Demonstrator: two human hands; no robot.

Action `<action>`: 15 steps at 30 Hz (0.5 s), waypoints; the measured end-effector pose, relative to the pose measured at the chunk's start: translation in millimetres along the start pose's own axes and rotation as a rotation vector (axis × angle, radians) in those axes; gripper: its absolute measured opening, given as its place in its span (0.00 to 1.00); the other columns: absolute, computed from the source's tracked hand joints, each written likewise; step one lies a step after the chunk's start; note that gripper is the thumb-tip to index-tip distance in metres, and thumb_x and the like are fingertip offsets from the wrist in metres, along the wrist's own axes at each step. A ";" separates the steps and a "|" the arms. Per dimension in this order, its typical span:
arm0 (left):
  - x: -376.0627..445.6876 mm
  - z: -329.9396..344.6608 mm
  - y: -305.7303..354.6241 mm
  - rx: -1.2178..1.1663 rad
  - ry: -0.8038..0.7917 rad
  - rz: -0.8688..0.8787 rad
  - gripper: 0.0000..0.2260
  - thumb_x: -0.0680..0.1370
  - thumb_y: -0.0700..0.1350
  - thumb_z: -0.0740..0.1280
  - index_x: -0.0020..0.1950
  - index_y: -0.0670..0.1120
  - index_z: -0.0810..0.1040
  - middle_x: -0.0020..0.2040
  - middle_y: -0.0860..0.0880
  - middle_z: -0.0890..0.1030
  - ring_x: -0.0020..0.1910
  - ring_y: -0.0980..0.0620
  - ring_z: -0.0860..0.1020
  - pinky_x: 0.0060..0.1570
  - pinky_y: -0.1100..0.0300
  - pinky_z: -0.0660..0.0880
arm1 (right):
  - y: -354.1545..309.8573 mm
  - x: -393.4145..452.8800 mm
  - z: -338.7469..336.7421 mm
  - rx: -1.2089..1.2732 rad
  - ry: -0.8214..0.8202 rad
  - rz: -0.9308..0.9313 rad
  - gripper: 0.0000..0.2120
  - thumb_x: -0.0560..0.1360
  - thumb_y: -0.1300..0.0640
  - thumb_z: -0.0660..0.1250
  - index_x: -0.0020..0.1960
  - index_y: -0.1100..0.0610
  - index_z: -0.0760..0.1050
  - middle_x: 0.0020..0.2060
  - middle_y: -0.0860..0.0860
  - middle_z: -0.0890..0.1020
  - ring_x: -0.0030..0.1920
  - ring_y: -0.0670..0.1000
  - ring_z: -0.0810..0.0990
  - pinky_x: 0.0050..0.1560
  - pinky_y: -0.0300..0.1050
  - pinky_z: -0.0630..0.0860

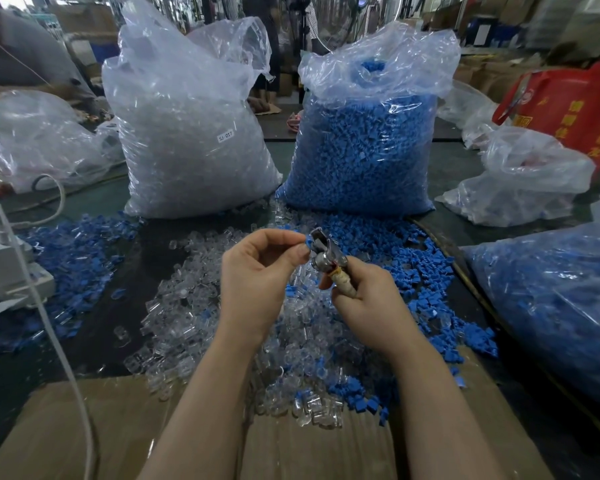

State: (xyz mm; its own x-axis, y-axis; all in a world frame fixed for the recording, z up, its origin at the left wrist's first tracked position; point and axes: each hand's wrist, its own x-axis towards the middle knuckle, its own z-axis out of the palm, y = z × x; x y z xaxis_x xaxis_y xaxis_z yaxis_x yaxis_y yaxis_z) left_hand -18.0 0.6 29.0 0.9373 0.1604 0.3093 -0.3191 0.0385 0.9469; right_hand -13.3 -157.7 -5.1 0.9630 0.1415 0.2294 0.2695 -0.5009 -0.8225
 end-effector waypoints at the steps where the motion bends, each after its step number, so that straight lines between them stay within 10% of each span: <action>1: 0.2 -0.1 -0.2 -0.002 -0.002 -0.001 0.07 0.72 0.33 0.73 0.44 0.44 0.83 0.39 0.50 0.85 0.40 0.56 0.83 0.43 0.66 0.78 | -0.4 -0.1 0.0 -0.008 0.003 0.002 0.08 0.66 0.55 0.59 0.41 0.48 0.76 0.30 0.38 0.77 0.28 0.45 0.70 0.32 0.49 0.69; 10: 5.5 -9.8 0.7 0.001 0.025 -0.049 0.07 0.72 0.35 0.73 0.44 0.46 0.83 0.38 0.52 0.85 0.39 0.57 0.83 0.42 0.67 0.78 | -6.4 1.1 3.3 -0.097 0.061 0.014 0.10 0.67 0.53 0.59 0.45 0.53 0.76 0.33 0.48 0.78 0.33 0.51 0.74 0.35 0.54 0.73; 15: 21.6 -62.8 -6.7 -0.297 0.466 -0.285 0.05 0.76 0.36 0.69 0.47 0.45 0.80 0.37 0.50 0.85 0.38 0.55 0.83 0.44 0.63 0.81 | -1.0 0.0 -3.2 -0.134 0.218 0.062 0.10 0.66 0.52 0.59 0.44 0.52 0.75 0.31 0.49 0.76 0.30 0.50 0.71 0.30 0.48 0.67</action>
State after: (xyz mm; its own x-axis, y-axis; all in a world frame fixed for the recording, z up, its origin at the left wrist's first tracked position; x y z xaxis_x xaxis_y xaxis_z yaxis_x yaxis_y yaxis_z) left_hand -4.4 65.7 23.8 0.8532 0.5144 -0.0865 -0.1530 0.4053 0.9013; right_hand -13.5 -160.0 -2.6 0.9514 -0.0731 0.2992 0.1935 -0.6139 -0.7653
